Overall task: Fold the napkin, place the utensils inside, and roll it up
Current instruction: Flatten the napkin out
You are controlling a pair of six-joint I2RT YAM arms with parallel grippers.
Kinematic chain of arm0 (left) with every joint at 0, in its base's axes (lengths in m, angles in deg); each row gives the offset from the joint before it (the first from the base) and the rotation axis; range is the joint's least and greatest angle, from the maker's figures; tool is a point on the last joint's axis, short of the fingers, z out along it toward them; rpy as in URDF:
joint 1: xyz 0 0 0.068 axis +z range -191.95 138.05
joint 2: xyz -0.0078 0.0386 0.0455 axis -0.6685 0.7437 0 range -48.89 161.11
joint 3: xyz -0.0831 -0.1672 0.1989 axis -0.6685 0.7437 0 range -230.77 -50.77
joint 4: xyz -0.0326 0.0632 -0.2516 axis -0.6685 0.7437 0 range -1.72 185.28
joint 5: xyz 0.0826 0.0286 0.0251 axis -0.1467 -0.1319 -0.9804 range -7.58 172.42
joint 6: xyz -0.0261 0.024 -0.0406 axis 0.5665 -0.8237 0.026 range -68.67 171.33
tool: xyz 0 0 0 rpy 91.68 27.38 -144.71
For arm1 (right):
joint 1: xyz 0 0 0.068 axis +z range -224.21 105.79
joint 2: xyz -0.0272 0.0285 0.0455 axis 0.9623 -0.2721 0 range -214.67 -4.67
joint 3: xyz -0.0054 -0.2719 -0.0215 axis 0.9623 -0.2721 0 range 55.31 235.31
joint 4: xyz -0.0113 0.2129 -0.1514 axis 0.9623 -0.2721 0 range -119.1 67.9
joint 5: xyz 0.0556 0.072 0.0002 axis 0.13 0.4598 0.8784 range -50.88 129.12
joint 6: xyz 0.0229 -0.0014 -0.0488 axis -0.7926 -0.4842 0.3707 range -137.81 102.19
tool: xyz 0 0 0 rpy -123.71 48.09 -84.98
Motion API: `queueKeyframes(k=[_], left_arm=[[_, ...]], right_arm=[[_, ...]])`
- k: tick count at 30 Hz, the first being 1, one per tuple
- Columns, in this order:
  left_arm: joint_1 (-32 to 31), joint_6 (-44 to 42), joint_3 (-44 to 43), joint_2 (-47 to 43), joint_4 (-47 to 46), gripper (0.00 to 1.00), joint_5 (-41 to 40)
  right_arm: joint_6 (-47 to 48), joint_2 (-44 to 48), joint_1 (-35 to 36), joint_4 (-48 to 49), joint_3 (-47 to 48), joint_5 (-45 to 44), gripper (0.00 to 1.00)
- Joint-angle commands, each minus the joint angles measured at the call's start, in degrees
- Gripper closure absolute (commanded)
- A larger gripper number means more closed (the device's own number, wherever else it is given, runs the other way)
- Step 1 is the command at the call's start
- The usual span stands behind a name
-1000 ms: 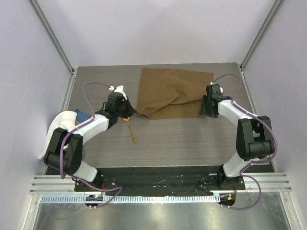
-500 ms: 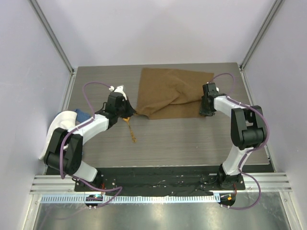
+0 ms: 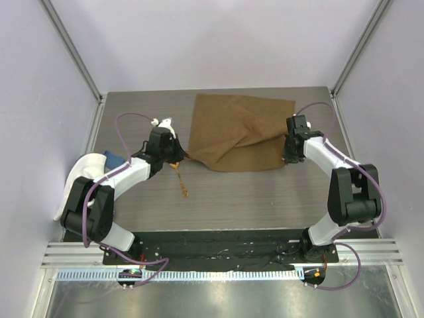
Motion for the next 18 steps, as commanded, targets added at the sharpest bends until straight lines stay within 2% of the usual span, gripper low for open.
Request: queueKeyframes(k=[1, 9, 18], left_arm=[[-1.8, -1.0, -0.8, -0.9, 0.1, 1.0, -1.6], [-5.8, -0.6, 2.6, -4.5, 2.6, 1.0, -4.5], [-10.3, -0.6, 8.7, -10.1, 4.8, 1.0, -6.3]], right_arm=[[-2.3, 7.8, -0.3, -10.1, 0.0, -2.8, 0.99], [-6.4, 14.3, -0.3, -22.5, -3.1, -4.3, 0.96], [-9.9, 22.9, -0.3, -29.4, -4.4, -8.4, 0.94]])
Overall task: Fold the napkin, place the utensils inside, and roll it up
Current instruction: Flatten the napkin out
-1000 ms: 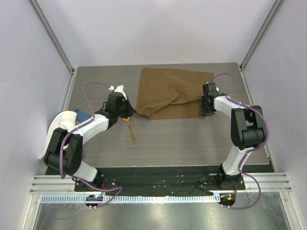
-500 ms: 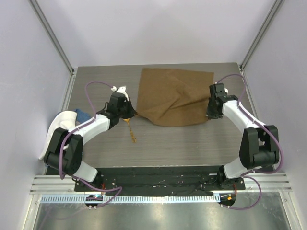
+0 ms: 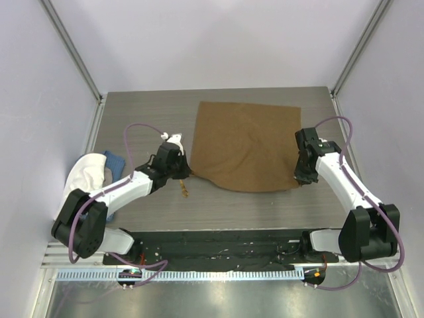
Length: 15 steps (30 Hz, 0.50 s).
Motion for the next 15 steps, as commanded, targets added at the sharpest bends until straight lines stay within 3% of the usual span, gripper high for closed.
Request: queueKeyframes(k=[1, 5, 8, 9, 12, 15], left_arm=[[-2.4, -0.4, 2.4, -4.6, 1.0, 1.0, -2.0], [-3.8, -0.4, 5.1, -7.7, 2.1, 0.98, 1.0], [-5.6, 0.3, 7.1, -11.7, 4.0, 0.76, 3.9], [-5.7, 0.7, 7.5, -12.9, 4.3, 0.58, 5.0], [-5.9, 3.2, 8.5, -18.6, 6.2, 0.33, 8.6], [-6.0, 5.1, 7.0, -23.4, 11.4, 0.2, 9.9]], right_arm=[[-2.6, 4.4, -0.2, -4.9, 0.5, -4.4, 0.94], [-2.6, 5.2, -0.2, -7.1, 0.9, -5.1, 0.86], [-2.0, 6.1, -0.2, -8.1, 1.7, -4.8, 0.64], [-1.8, 6.5, -0.1, -8.5, 2.1, -5.0, 0.56], [-0.8, 7.7, 0.0, -9.5, 4.9, -4.3, 0.51], [0.3, 9.0, 2.2, -9.0, 8.3, -1.9, 0.5]])
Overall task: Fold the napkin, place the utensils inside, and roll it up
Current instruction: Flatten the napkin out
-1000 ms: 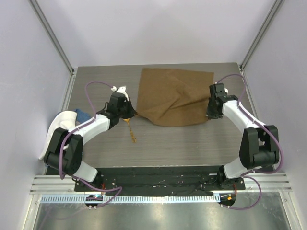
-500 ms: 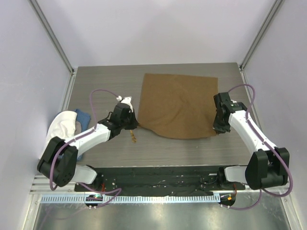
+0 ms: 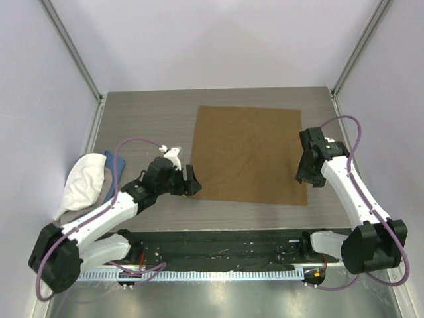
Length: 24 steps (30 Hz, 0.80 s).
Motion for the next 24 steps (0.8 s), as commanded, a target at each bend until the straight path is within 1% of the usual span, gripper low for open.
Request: queueKeyframes(k=[1, 2, 3, 5, 6, 7, 8, 9, 10, 13, 15, 18, 21, 24], left_arm=[[-0.1, 2.9, -2.6, -6.7, 7.1, 0.17, 3.7], [0.0, 2.6, -5.0, -8.2, 8.9, 0.14, 2.7], [0.0, 2.2, -6.3, -8.8, 12.5, 0.08, 1.6], [0.4, 0.4, -10.8, -9.3, 15.8, 0.02, -0.4], [1.4, -0.5, -12.4, -9.0, 17.1, 0.0, -1.5], [2.2, -1.2, -15.4, -8.6, 19.7, 0.0, -1.8], [3.2, -2.2, -16.8, -8.2, 20.5, 0.0, -2.0], [5.5, -2.7, -18.0, -7.1, 21.2, 0.0, -1.2], [6.9, -3.0, -20.2, -6.6, 22.1, 0.0, -0.4], [11.4, -4.2, -23.9, -4.1, 23.4, 0.0, 2.7], [13.1, -6.2, -25.3, -3.1, 23.9, 0.0, 3.0], [14.4, -8.3, -27.7, -0.9, 24.2, 0.0, 1.3], [15.4, -10.0, -30.5, 1.2, 25.1, 0.0, 1.2], [16.5, -10.8, -32.9, 2.8, 25.5, 0.0, 1.3]], right_arm=[[1.6, 3.7, 2.8, 0.9, 6.7, 1.9, 0.5], [1.6, 3.9, 4.4, 2.0, 7.7, 3.7, 0.5], [1.6, 4.0, 5.5, 3.4, 7.8, 5.2, 0.5], [1.2, 3.3, 8.4, 8.8, 7.1, 8.1, 0.5], [0.9, 2.7, 9.4, 10.9, 6.7, 11.2, 0.49], [0.8, 2.0, 10.6, 15.1, 5.7, 12.4, 0.49], [0.5, 0.0, 12.3, 17.1, 5.3, 13.2, 0.49], [0.4, -1.4, 14.7, 18.8, 4.9, 13.3, 0.49], [0.2, -2.5, 15.7, 21.9, 4.6, 13.4, 0.49], [-0.7, -7.5, 16.4, 27.2, 1.8, 14.8, 0.49], [-0.9, -11.4, 16.4, 28.7, 0.9, 14.9, 0.49], [-1.0, -15.3, 16.4, 30.8, -2.0, 13.0, 0.49], [-1.6, -17.7, 16.4, 33.5, -5.7, 13.3, 0.49], [-2.1, -18.8, 16.4, 33.8, -8.8, 12.6, 0.49]])
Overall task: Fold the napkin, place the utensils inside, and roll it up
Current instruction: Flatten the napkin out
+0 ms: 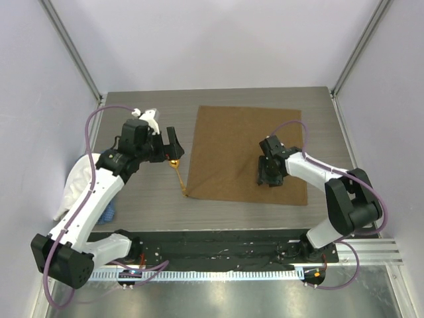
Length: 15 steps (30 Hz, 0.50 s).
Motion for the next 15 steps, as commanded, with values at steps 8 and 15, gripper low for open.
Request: queueKeyframes(k=[8, 15], left_arm=[[3.2, -6.8, -9.3, 2.5, 3.3, 0.0, -2.0], [4.2, -7.7, -6.1, 1.2, 2.1, 0.0, -5.2]], right_arm=[[-1.2, -2.1, -3.9, 1.2, -7.1, -1.8, 0.48], [0.3, -0.7, -6.0, -4.5, -6.7, -5.3, 0.47]])
